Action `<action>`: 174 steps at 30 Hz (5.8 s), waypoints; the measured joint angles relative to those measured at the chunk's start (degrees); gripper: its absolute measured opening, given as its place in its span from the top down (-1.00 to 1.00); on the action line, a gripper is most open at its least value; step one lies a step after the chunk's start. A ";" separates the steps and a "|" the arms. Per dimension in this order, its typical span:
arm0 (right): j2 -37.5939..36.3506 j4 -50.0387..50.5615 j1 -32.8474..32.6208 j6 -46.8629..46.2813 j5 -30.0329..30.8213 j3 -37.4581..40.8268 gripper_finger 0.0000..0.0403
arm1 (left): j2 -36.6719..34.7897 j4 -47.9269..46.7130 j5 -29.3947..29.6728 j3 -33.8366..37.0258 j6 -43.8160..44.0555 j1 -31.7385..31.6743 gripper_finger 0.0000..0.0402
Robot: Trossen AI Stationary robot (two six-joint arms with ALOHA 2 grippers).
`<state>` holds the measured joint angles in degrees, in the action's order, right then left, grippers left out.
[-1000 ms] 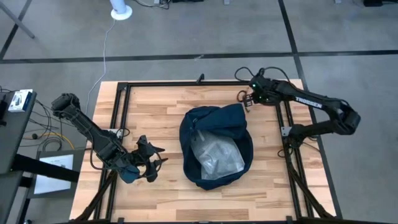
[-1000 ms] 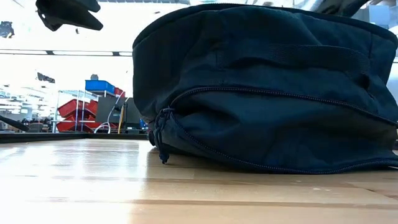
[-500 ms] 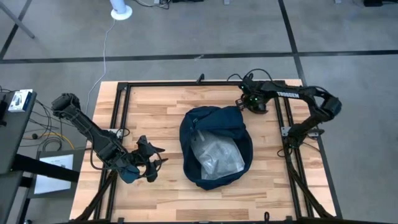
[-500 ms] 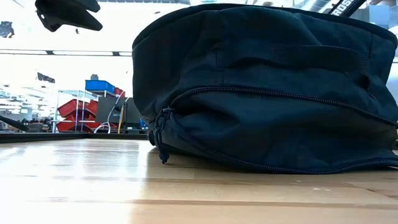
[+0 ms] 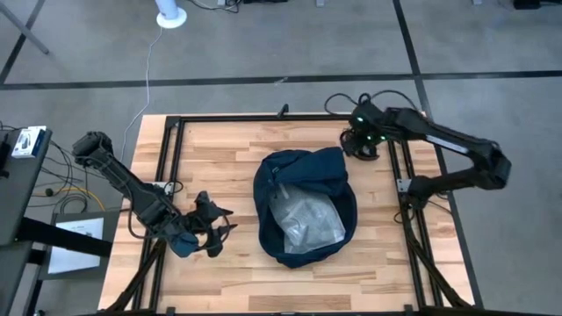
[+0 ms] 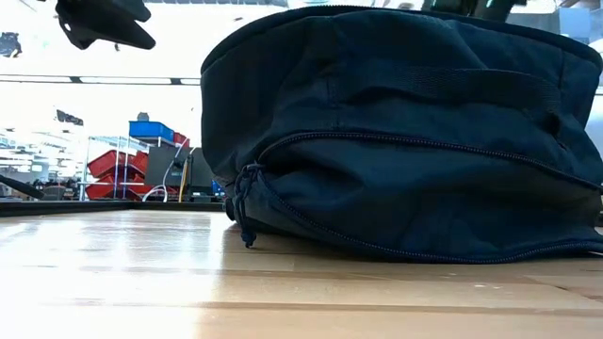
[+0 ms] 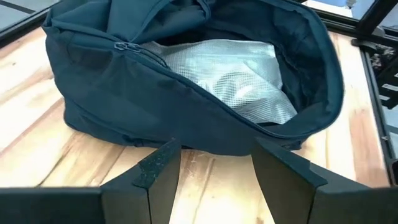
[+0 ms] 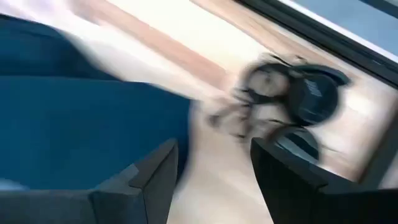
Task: Unpack backpack
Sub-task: Remove the white zip lock bag from the blue backpack
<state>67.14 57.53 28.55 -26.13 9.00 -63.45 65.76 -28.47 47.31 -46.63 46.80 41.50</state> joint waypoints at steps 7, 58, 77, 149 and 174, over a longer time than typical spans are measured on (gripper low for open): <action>-8.15 -6.04 -19.33 -15.16 -7.98 -0.66 0.03 | 0.00 -0.02 0.02 -0.02 -0.83 -0.53 0.08; 33.08 -21.09 -29.73 -10.89 -10.62 -16.97 1.00 | -0.04 1.77 -3.49 0.00 -11.03 0.14 0.08; 23.63 -17.41 -30.96 -2.16 -15.23 -33.98 1.00 | -0.04 1.90 -2.09 0.00 -8.69 0.14 0.08; 16.56 -23.23 -39.10 -12.19 -31.54 0.53 0.99 | -0.02 0.86 -7.35 0.00 -10.11 -1.19 0.08; 13.65 32.51 -57.35 -29.40 10.30 -44.56 1.00 | -0.02 0.54 -6.83 0.00 -11.44 -1.25 0.08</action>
<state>80.79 90.04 -28.80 -55.54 19.30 -108.02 65.73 -27.93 40.48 -46.63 35.36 40.25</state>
